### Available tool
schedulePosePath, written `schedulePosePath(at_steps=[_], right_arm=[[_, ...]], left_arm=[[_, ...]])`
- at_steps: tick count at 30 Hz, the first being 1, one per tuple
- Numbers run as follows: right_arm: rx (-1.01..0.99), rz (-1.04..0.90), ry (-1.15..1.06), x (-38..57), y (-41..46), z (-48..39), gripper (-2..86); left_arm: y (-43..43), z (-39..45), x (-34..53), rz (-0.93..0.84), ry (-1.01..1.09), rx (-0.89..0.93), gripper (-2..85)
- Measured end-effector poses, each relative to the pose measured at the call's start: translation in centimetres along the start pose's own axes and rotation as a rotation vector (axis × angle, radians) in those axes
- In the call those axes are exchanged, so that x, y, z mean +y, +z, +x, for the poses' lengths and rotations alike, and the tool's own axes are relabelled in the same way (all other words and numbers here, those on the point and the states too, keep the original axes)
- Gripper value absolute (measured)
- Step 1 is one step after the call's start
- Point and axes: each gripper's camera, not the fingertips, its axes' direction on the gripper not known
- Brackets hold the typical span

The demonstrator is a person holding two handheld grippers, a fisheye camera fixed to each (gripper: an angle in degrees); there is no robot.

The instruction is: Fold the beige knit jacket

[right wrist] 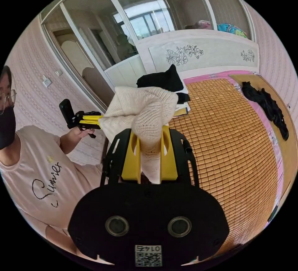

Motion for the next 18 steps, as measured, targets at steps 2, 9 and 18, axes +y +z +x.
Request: schedulePosePath(at_steps=[2, 9, 18], right_arm=[[0.004, -0.031, -0.077, -7.6, 2.0, -1.2, 10.5], [0.176, -0.207, 0.120, -23.3, 15.4, 3.5, 11.7], [0.287, -0.246, 0.162, -21.7, 24.4, 5.5, 10.0]], left_arm=[[-2.2, -4.3, -1.9, 0.051, -0.056, -0.048, 3.6], [3.8, -25.1, -3.9, -0.093, -0.417, -0.361, 5.4], [6.5, -29.8, 1.6, -0.066, -0.526, -0.368, 4.5]])
